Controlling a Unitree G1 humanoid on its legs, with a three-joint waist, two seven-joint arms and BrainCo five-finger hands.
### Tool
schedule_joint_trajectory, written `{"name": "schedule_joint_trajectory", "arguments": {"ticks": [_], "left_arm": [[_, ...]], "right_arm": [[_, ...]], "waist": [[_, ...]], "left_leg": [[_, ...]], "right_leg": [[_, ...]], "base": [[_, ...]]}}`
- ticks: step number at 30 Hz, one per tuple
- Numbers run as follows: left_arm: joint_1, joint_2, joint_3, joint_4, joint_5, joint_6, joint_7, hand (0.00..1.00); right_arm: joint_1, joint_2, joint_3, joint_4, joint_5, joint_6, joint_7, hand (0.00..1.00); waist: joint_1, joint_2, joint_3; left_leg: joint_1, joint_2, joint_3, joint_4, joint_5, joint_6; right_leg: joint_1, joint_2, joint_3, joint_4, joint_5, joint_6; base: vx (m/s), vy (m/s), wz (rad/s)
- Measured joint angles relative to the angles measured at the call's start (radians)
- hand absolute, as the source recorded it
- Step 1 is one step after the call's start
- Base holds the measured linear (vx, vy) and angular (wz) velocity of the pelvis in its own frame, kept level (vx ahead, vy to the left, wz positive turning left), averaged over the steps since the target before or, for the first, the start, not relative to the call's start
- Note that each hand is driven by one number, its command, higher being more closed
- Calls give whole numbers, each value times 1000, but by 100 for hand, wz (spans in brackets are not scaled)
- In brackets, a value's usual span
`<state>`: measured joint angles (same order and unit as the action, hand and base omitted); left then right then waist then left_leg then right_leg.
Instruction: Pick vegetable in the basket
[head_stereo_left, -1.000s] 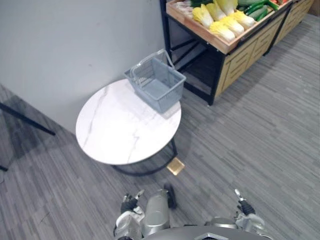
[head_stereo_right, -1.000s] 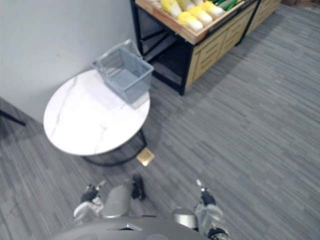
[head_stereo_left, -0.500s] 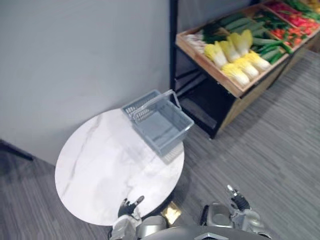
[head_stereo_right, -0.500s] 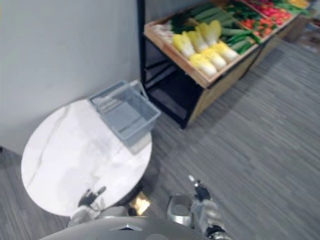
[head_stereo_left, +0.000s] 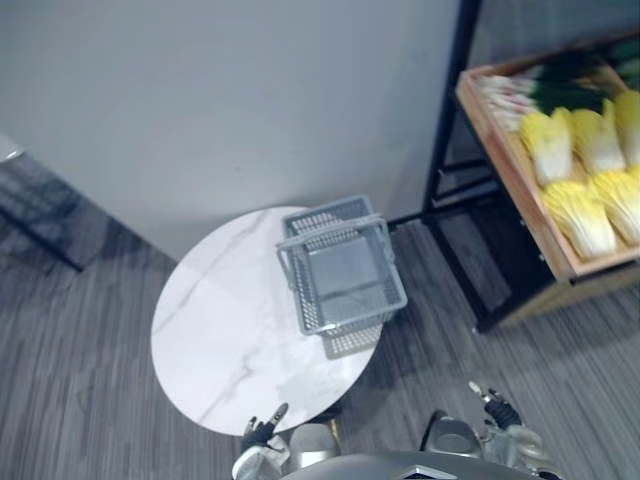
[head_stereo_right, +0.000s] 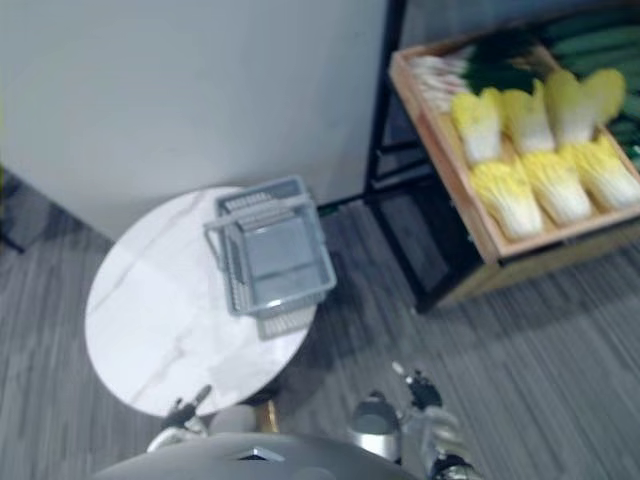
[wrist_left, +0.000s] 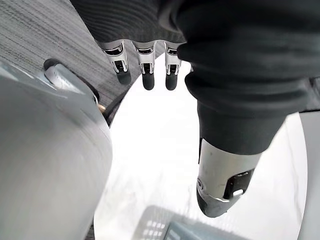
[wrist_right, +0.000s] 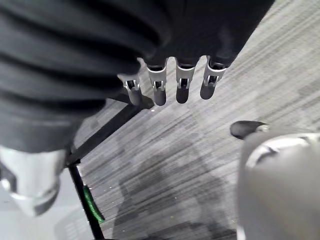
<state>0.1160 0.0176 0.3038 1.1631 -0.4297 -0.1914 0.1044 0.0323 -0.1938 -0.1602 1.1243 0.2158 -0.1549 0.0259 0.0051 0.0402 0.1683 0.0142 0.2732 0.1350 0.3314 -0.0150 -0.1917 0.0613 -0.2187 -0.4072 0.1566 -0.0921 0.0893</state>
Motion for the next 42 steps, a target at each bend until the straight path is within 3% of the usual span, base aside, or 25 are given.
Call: {"name": "schedule_joint_trajectory", "arguments": {"ticks": [1,3,5,10,12,15,19,22,31,36,42], "left_arm": [[3,1,1,-1,1,0,3,0],[9,3,5,1,10,6,9,0],[10,8,7,7,22,6,12,0],[45,50,-13,-6,62,27,20,0],[55,52,-31,-13,81,28,19,0],[72,53,-52,-17,142,30,3,0],[79,66,-73,-21,178,41,-4,0],[87,74,-74,-21,201,48,-4,0],[89,77,-74,-31,208,49,-11,0],[89,84,-74,-33,205,49,-6,0],[81,86,-73,-60,196,46,3,0]], "right_arm": [[-8,-15,0,-52,8,-1,-12,0],[-7,-37,0,-175,19,-3,-30,0],[-8,-52,-1,-307,-2,-5,-43,0],[-36,-81,-19,-629,-185,-30,-106,0],[-61,-118,-28,-701,-266,-32,-124,0],[-101,-243,-24,-804,-466,-31,-164,0],[-189,-339,69,-833,-580,-30,-174,0],[-281,-348,208,-835,-611,-32,-167,0],[-639,-377,637,-654,-653,-55,-51,0],[-748,-342,694,-570,-688,-55,-23,0],[-824,-271,731,-481,-698,-49,-16,0]], "waist": [[0,-1,0],[-6,-1,-1],[-5,-7,-7],[-1,-51,-13],[-2,-48,-14],[-7,-34,-26],[-8,-39,-31],[3,-51,-38],[68,-63,-31],[91,-79,-21],[96,-90,1]], "left_leg": [[-16,-23,76,-50,-15,6],[4,-53,159,-150,19,34],[24,-70,164,-244,26,39],[31,-90,198,-312,26,39],[41,-94,216,-318,26,39],[67,-103,214,-374,26,39],[75,-103,211,-423,28,40],[57,-106,208,-426,32,47],[-14,-113,167,-433,60,66],[-34,-113,151,-433,71,73],[-42,-115,138,-432,73,74]], "right_leg": [[-1,-7,-12,-6,0,0],[-7,-8,-24,-9,0,2],[-28,1,-21,-29,10,17],[-34,9,-6,-93,57,33],[-30,9,13,-103,77,30],[-34,14,23,-112,84,41],[-44,29,25,-124,96,46],[-63,29,31,-132,112,44],[-101,32,28,-160,143,41],[-109,39,30,-169,155,37],[-110,41,26,-177,161,31]], "base": [[141,-29,37],[112,76,29],[88,106,26],[15,79,-1],[-20,62,-17],[-47,42,-9],[-109,23,-1],[-135,11,-1],[-105,4,9],[5,0,11],[53,-4,3]]}}
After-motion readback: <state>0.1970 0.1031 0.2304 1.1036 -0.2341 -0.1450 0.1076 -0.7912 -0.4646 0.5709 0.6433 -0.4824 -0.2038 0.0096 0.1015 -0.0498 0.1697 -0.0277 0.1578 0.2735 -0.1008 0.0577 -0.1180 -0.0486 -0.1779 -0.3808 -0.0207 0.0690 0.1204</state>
